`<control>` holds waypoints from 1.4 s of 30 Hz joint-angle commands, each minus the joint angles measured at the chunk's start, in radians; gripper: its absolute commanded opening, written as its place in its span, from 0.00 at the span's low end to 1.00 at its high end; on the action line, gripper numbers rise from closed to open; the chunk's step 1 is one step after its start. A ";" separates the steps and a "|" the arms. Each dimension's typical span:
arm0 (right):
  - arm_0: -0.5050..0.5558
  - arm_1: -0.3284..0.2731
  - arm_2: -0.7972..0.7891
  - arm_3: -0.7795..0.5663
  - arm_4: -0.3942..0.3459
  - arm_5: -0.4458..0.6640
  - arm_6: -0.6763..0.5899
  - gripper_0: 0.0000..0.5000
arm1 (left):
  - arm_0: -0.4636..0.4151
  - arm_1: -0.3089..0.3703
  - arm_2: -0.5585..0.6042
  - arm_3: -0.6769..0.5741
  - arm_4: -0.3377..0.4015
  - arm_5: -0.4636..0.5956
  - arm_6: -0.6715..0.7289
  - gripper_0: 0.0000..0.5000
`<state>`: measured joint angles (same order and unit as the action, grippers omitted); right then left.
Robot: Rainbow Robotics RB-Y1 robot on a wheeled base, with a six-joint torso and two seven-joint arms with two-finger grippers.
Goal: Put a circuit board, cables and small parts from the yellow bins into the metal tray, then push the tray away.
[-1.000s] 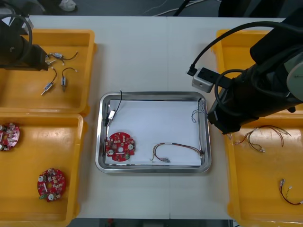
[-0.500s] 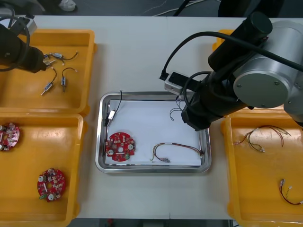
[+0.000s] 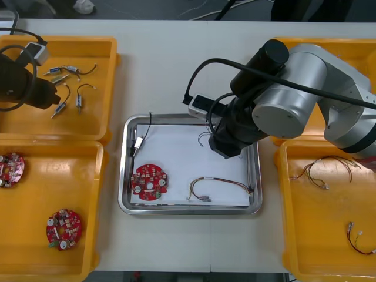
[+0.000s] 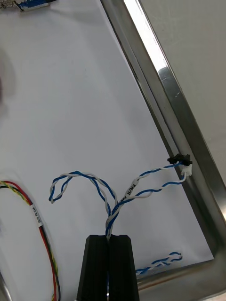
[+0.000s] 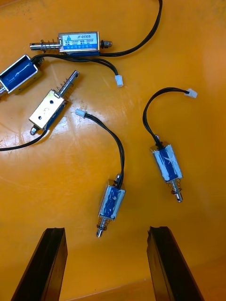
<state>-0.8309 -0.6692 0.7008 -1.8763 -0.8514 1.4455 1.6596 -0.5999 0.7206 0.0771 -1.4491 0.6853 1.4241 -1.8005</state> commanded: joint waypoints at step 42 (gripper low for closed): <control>-0.125 -0.023 0.249 0.186 0.009 -0.169 0.247 0.96 | 0.017 -0.003 -0.112 0.148 0.013 -0.235 -0.249 0.95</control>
<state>-0.9083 -0.6695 0.9394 -1.6828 -0.8334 1.2829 1.8774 -0.5915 0.7197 -0.0273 -1.3012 0.6988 1.2010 -1.9080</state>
